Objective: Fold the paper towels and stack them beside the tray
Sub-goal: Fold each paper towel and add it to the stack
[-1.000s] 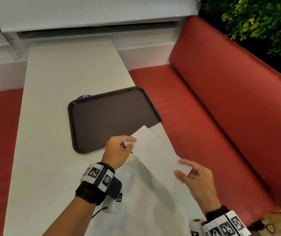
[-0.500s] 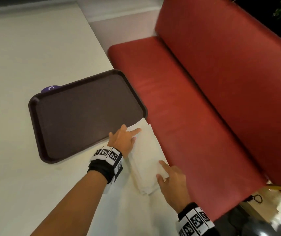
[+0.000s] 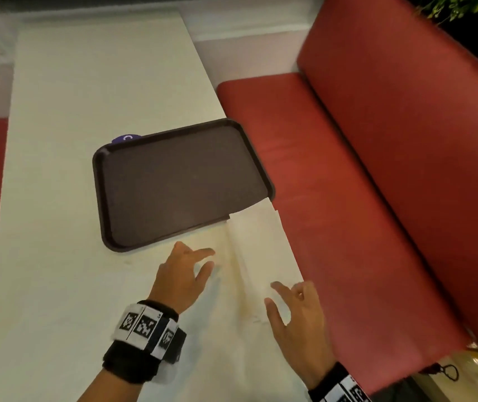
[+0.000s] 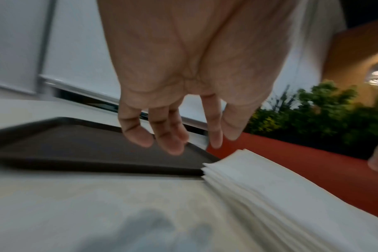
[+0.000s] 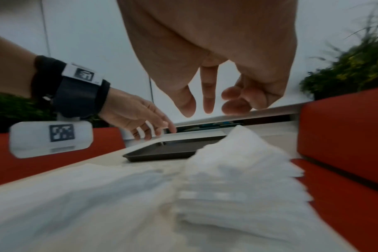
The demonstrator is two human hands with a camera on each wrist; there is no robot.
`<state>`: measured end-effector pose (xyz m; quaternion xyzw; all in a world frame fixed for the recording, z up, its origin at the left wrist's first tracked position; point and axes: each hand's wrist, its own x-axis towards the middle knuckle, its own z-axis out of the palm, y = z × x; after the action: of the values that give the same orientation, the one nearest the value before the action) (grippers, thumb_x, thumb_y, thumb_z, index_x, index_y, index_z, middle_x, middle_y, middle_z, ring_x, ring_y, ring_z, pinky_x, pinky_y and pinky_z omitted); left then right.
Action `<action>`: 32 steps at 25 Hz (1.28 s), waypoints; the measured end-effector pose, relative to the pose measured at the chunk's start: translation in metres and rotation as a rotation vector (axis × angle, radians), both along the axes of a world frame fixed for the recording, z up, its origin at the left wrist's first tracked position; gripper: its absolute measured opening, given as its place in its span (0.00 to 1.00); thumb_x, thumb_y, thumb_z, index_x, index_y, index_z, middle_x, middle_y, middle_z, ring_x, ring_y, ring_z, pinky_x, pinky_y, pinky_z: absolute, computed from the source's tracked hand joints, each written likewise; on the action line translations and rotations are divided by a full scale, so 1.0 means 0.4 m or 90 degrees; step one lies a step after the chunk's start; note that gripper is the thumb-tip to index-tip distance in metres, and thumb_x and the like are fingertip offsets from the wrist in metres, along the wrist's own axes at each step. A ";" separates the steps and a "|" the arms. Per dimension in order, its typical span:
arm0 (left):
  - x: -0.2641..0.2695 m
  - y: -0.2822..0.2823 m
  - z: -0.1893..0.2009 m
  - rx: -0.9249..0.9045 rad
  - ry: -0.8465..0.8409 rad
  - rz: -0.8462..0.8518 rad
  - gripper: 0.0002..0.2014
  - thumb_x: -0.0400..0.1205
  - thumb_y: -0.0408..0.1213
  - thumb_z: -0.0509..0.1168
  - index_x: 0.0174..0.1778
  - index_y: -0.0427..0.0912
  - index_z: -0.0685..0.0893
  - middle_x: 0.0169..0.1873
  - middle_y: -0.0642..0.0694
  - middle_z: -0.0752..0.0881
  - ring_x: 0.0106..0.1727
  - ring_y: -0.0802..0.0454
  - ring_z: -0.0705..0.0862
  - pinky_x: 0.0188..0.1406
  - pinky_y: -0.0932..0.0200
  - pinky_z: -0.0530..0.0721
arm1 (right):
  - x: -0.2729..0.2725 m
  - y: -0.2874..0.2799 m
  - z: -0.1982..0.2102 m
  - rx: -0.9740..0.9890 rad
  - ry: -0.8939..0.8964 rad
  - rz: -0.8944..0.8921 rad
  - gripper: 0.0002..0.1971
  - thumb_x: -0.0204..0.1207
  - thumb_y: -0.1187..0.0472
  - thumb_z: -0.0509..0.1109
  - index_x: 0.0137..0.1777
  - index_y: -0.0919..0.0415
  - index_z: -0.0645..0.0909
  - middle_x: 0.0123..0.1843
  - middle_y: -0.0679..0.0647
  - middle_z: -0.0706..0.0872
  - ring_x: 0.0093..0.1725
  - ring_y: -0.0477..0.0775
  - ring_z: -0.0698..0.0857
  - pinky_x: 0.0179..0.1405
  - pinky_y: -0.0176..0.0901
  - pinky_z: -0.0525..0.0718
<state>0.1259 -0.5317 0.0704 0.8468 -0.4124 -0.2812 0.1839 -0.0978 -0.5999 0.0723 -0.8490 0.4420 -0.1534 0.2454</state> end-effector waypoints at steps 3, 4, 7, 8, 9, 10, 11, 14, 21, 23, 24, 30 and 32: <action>0.001 0.268 -0.015 0.070 0.124 0.071 0.07 0.80 0.47 0.64 0.47 0.70 0.78 0.44 0.52 0.81 0.43 0.59 0.80 0.52 0.62 0.80 | 0.077 0.095 -0.042 0.051 0.076 0.143 0.28 0.72 0.42 0.72 0.70 0.51 0.77 0.59 0.53 0.78 0.51 0.51 0.83 0.50 0.46 0.86; -0.010 0.345 -0.023 0.092 0.149 0.090 0.08 0.80 0.47 0.65 0.45 0.71 0.77 0.43 0.53 0.83 0.41 0.60 0.81 0.48 0.66 0.79 | 0.107 0.120 -0.064 0.112 0.153 0.183 0.35 0.73 0.37 0.67 0.77 0.52 0.68 0.68 0.55 0.73 0.64 0.55 0.79 0.63 0.50 0.80; -0.050 0.566 -0.015 0.130 0.190 0.219 0.11 0.77 0.45 0.69 0.41 0.71 0.80 0.39 0.54 0.84 0.39 0.59 0.83 0.40 0.72 0.76 | 0.188 0.192 -0.111 0.181 0.359 0.264 0.46 0.72 0.31 0.62 0.83 0.54 0.51 0.80 0.57 0.58 0.78 0.60 0.61 0.74 0.55 0.66; -0.063 0.630 -0.016 0.128 0.194 0.261 0.14 0.76 0.43 0.71 0.38 0.73 0.80 0.36 0.52 0.85 0.38 0.58 0.84 0.38 0.73 0.76 | 0.205 0.209 -0.122 0.166 0.378 0.267 0.46 0.71 0.31 0.63 0.82 0.55 0.52 0.78 0.58 0.60 0.77 0.61 0.62 0.73 0.56 0.68; -0.075 0.688 -0.016 0.126 0.198 0.299 0.16 0.74 0.42 0.73 0.36 0.75 0.80 0.34 0.51 0.85 0.36 0.58 0.84 0.37 0.74 0.77 | 0.216 0.220 -0.131 0.159 0.386 0.257 0.45 0.71 0.32 0.65 0.80 0.55 0.54 0.76 0.57 0.64 0.75 0.60 0.65 0.70 0.55 0.70; -0.087 0.737 -0.017 0.128 0.201 0.327 0.17 0.73 0.42 0.74 0.35 0.75 0.81 0.32 0.49 0.85 0.35 0.58 0.85 0.36 0.75 0.77 | 0.221 0.227 -0.138 0.164 0.383 0.242 0.42 0.71 0.34 0.66 0.79 0.54 0.57 0.73 0.55 0.68 0.72 0.58 0.68 0.68 0.54 0.71; -0.097 0.777 -0.016 0.134 0.204 0.349 0.16 0.72 0.42 0.74 0.35 0.74 0.81 0.32 0.48 0.85 0.34 0.58 0.85 0.36 0.76 0.77 | 0.222 0.232 -0.142 0.174 0.375 0.231 0.38 0.72 0.35 0.67 0.76 0.53 0.60 0.70 0.53 0.71 0.69 0.56 0.71 0.65 0.52 0.72; -0.115 0.857 -0.025 0.120 0.192 0.392 0.18 0.71 0.42 0.75 0.32 0.76 0.80 0.29 0.46 0.86 0.30 0.61 0.85 0.35 0.77 0.76 | 0.217 0.245 -0.139 0.151 0.365 0.220 0.24 0.75 0.42 0.65 0.67 0.49 0.68 0.62 0.49 0.74 0.64 0.53 0.76 0.60 0.49 0.71; -0.100 0.884 -0.036 0.076 0.162 0.372 0.15 0.74 0.44 0.72 0.36 0.74 0.78 0.33 0.50 0.85 0.32 0.58 0.83 0.36 0.75 0.75 | 0.223 0.311 -0.126 0.152 0.261 0.198 0.22 0.75 0.42 0.67 0.66 0.50 0.72 0.58 0.49 0.76 0.61 0.52 0.80 0.60 0.47 0.77; -0.091 0.890 -0.039 0.071 0.168 0.374 0.11 0.75 0.45 0.71 0.39 0.70 0.78 0.34 0.49 0.84 0.31 0.57 0.82 0.36 0.73 0.75 | 0.239 0.332 -0.140 0.186 0.299 0.235 0.36 0.70 0.34 0.68 0.72 0.53 0.66 0.65 0.51 0.74 0.66 0.55 0.76 0.63 0.48 0.75; -0.087 0.893 -0.040 0.070 0.170 0.369 0.11 0.75 0.45 0.71 0.40 0.70 0.79 0.34 0.49 0.84 0.31 0.56 0.81 0.36 0.73 0.75 | 0.249 0.341 -0.144 0.180 0.355 0.262 0.39 0.69 0.33 0.68 0.74 0.54 0.64 0.67 0.52 0.72 0.67 0.56 0.75 0.64 0.50 0.74; -0.068 0.896 -0.025 0.062 0.156 0.367 0.12 0.74 0.45 0.73 0.38 0.70 0.79 0.31 0.49 0.84 0.24 0.59 0.79 0.33 0.74 0.76 | 0.264 0.375 -0.137 0.189 0.392 0.276 0.09 0.74 0.46 0.66 0.46 0.46 0.70 0.54 0.46 0.75 0.64 0.53 0.78 0.59 0.48 0.72; -0.066 0.895 -0.019 0.071 0.154 0.357 0.10 0.75 0.46 0.71 0.39 0.69 0.78 0.33 0.49 0.84 0.26 0.58 0.80 0.34 0.74 0.76 | 0.260 0.383 -0.140 0.158 0.368 0.268 0.17 0.73 0.46 0.67 0.59 0.47 0.71 0.61 0.49 0.70 0.66 0.53 0.73 0.59 0.48 0.74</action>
<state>0.0993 -0.1735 0.0629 0.8968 -0.1214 -0.3406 0.2551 0.0063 -0.4467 0.0164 -0.8933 0.3244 0.2010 0.2374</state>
